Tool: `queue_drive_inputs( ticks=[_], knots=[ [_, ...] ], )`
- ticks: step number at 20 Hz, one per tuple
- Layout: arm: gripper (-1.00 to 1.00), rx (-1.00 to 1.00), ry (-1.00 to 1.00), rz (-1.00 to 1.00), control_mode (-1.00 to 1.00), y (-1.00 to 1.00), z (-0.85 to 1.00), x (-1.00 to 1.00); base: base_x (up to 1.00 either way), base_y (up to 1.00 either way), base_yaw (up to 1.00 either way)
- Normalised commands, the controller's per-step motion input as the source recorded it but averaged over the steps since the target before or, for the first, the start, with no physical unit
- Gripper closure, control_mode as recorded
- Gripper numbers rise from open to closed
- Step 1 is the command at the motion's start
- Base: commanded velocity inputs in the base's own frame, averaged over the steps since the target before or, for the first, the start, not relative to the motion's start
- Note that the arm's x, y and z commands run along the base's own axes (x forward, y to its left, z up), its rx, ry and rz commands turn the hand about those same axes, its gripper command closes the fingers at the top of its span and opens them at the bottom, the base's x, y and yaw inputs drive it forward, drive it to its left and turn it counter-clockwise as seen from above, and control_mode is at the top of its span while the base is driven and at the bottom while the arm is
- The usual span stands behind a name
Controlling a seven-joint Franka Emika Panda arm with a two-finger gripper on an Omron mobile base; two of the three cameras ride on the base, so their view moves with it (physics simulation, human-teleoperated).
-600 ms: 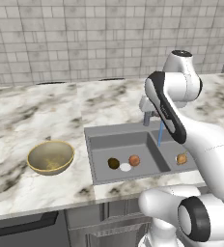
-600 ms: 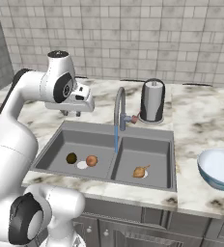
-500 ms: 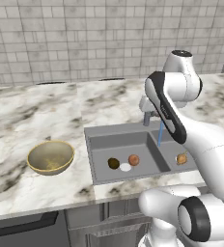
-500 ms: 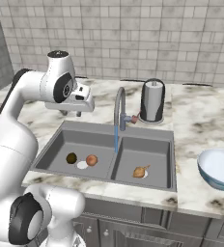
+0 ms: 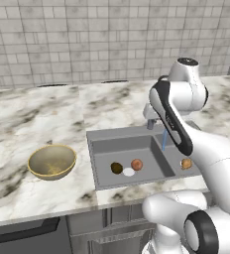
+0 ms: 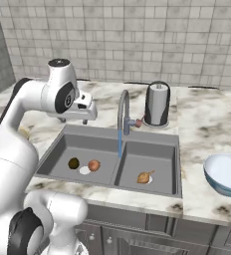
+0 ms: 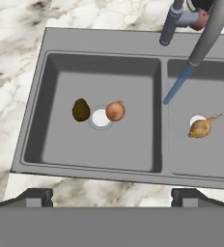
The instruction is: Pick the onions from the sink and place them in one bowl. Place the avocado in the other bowl. Then turn off the sink faucet.
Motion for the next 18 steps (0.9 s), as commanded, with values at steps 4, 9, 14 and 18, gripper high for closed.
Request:
queue_drive_inputs(
  ticks=[4,9,14,18],
  knots=[
    [-1.00,0.00,0.00,0.00,-1.00,0.00,-0.31,-0.14,0.00,0.00,0.00],
    [-1.00,0.00,0.00,0.00,-1.00,0.01,-0.35,-0.06,0.00,0.00,0.00],
    [-1.00,0.00,0.00,0.00,-1.00,0.02,-0.31,-0.03,0.00,0.00,0.00],
    [-1.00,0.00,-0.01,0.00,-1.00,0.02,-0.33,-0.01,0.00,0.00,0.00]
  ],
)
